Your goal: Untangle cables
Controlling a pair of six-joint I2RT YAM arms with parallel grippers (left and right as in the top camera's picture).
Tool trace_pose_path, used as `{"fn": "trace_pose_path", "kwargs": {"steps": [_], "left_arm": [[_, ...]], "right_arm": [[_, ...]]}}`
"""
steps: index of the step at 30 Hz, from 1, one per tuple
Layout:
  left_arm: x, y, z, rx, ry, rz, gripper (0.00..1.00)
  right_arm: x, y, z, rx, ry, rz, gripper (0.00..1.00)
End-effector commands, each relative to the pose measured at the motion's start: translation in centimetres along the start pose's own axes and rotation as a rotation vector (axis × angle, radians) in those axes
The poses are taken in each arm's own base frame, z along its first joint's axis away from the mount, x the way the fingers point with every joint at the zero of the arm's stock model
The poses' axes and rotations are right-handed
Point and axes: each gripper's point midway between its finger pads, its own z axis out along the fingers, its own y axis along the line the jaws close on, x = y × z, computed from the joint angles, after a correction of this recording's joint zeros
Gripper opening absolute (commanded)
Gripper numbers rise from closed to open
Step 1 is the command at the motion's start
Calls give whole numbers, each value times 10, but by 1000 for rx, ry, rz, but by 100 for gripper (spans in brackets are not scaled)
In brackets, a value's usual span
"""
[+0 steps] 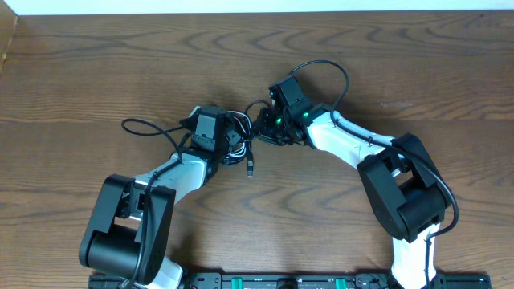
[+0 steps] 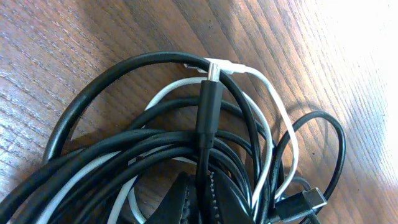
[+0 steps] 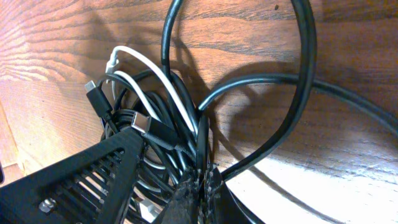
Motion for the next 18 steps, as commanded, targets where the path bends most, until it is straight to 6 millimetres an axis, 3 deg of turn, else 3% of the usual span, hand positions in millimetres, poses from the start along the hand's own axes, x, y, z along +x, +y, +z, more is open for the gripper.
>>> {"fn": "trace_pose_path", "kwargs": {"steps": [1, 4, 10, 18], "left_arm": [[1, 5, 2, -23, -2, 16, 8], [1, 5, 2, -23, -2, 16, 8], [1, 5, 2, -23, -2, 16, 8], [1, 5, 2, -23, -2, 16, 8]], "right_arm": [[4, -2, 5, -12, 31, -13, 1], [3, 5, 3, -59, 46, -23, 1], [0, 42, -11, -290, 102, -160, 1], [-8, 44, -17, -332, 89, -203, 1]]}}
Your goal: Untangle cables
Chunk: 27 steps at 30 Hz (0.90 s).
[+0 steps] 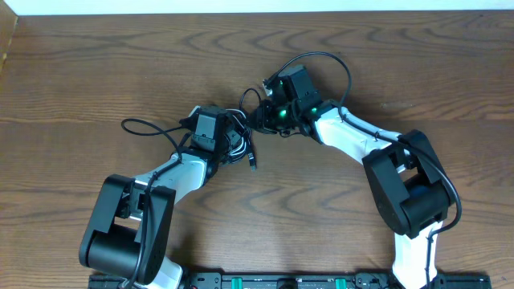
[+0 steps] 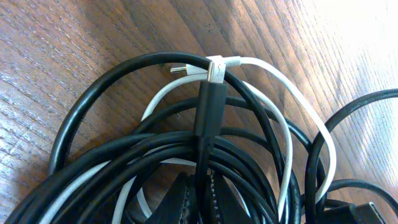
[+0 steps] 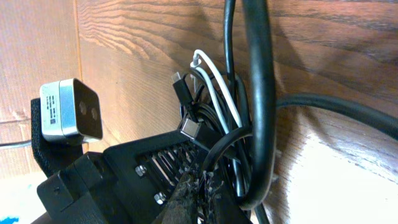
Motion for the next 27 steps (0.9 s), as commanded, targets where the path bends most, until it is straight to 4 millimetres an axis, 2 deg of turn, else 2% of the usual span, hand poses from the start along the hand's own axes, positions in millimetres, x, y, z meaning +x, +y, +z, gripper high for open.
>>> {"fn": "trace_pose_path", "kwargs": {"steps": [1, 8, 12, 14, 16, 19, 24, 26, 27], "left_arm": [[3, 5, 3, -21, 5, 16, 8], [3, 5, 3, -21, 5, 16, 8], [3, 5, 3, -21, 6, 16, 8], [3, 5, 3, -21, 6, 16, 8], [3, 5, 2, -23, 6, 16, 8], [3, 6, 2, -27, 9, 16, 8], [4, 7, 2, -27, 9, 16, 8], [4, 7, 2, -27, 10, 16, 17], [4, 6, 2, -26, 10, 16, 26]], "right_arm": [[1, 6, 0, -49, 26, -86, 1], [9, 14, 7, -57, 34, -232, 1], [12, 42, 5, -196, 39, -423, 1], [7, 45, 4, -204, 20, -423, 1], [3, 42, 2, -193, 16, -347, 1], [3, 38, 1, -182, 22, -325, 1], [5, 41, 0, -208, 26, -409, 1], [11, 46, -2, -244, 47, -455, 1], [12, 47, -3, -255, 54, -464, 1]]}}
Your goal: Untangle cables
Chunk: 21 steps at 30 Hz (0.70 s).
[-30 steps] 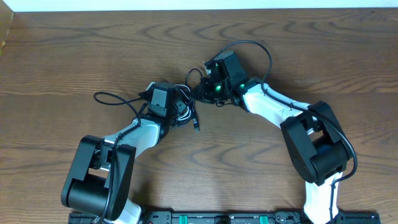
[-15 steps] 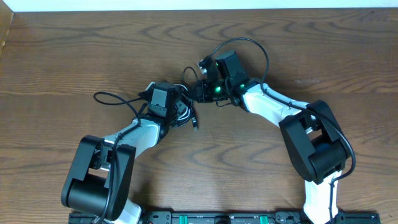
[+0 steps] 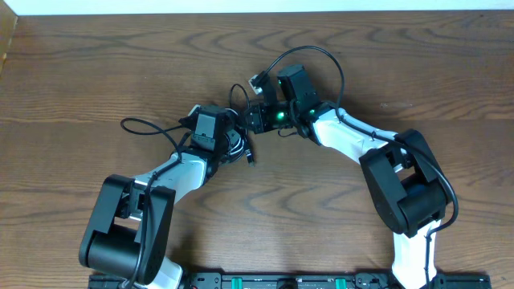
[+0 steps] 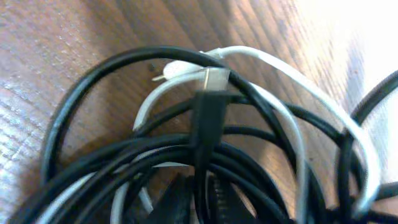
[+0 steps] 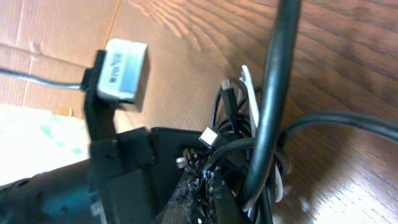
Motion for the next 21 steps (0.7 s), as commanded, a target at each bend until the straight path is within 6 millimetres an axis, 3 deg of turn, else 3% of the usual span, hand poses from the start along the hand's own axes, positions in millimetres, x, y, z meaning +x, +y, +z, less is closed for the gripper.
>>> {"fn": "trace_pose_path", "kwargs": {"steps": [1, 3, 9, 14, 21], "left_arm": [[5, 6, 2, -23, 13, 8, 35], [3, 1, -2, 1, 18, 14, 55], [-15, -34, -38, 160, 23, 88, 83], [-21, -23, -51, 116, 20, 71, 82], [3, 21, -24, -41, 121, 42, 69]], "right_arm": [[2, 20, -4, -117, 33, -97, 1], [2, 22, -6, -136, 39, -96, 1], [-3, 15, -13, -132, 26, -82, 1], [-3, 18, -18, -166, 39, -36, 1], [-5, 16, -20, -163, 43, 98, 1]]}}
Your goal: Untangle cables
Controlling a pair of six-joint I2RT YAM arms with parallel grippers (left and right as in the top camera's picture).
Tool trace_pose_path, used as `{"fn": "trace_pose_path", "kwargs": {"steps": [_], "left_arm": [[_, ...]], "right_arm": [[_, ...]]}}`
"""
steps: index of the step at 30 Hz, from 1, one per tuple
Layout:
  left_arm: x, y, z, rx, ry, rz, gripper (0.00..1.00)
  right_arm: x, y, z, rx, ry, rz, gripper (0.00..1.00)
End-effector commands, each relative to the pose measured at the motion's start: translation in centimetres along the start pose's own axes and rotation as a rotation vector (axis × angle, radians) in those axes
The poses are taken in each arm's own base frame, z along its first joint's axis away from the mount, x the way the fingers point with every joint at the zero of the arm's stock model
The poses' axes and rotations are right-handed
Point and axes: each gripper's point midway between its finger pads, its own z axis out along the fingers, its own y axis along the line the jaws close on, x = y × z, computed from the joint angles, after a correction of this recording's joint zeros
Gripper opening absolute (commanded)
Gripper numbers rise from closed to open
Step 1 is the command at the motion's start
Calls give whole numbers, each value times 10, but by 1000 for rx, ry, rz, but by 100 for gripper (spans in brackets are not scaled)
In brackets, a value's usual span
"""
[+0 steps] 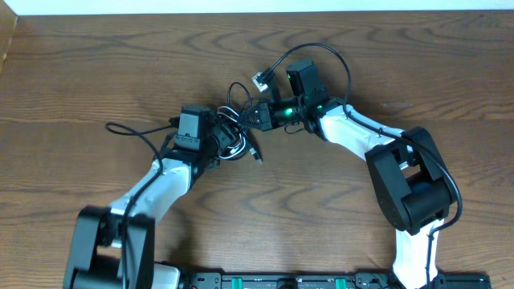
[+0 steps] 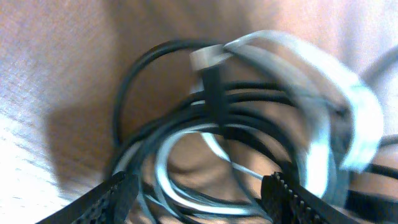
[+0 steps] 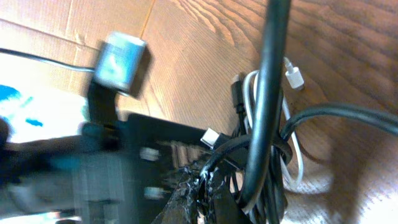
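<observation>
A tangle of black and white cables [image 1: 234, 135] lies mid-table. My left gripper [image 1: 218, 136] is at the tangle's left side. In the left wrist view, which is blurred, the left gripper [image 2: 205, 194] is open, with its fingers [image 2: 118, 194] wide apart on either side of the coils [image 2: 249, 118]. My right gripper [image 1: 261, 114] is at the tangle's upper right. It shows in the right wrist view [image 3: 202, 186] shut on a black cable. A thick black cable [image 3: 267, 93] runs up past it, and its loop [image 1: 325, 50] arcs over the right arm. A white plug [image 1: 259, 79] sticks up.
A thin black cable [image 1: 128, 132] trails left from the tangle. A plug end [image 1: 256, 154] lies below the tangle. Cardboard [image 1: 6, 40] stands at the table's left edge, and a black base rail [image 1: 281, 281] runs along the front.
My left gripper was shut on the bundle and is now open, and the left arm sits further left. My right gripper stays shut on its black cable, a little to the right.
Both grippers were shut on the tangle, close together. The right gripper then stood higher and turned, with the thick black loop drawn up. A white plug later stood clear above the tangle. Now the left gripper has let go.
</observation>
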Motion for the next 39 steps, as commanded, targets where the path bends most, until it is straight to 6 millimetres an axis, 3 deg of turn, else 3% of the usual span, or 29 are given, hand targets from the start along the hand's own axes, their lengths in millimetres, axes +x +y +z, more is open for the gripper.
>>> {"fn": "trace_pose_path", "kwargs": {"steps": [1, 5, 12, 28, 34, 39], "left_arm": [[11, 24, 20, -77, 53, -26, 69], [10, 40, 33, -117, 65, -61, 69], [0, 59, 31, -160, 60, -108, 69], [-8, 78, 27, -247, 6, -108, 70], [-9, 81, 26, -263, -2, -108, 58], [-9, 82, 26, -267, -3, -108, 55]], "right_arm": [[-3, 7, -4, -41, 7, 66, 1], [-4, 9, -6, -61, 10, 89, 1], [-26, 16, -34, -165, -24, 149, 1], [-72, 43, -82, -313, -128, 117, 1], [-85, 35, -106, -319, -169, 185, 1], [-93, 28, -129, -322, -199, 198, 1]]}}
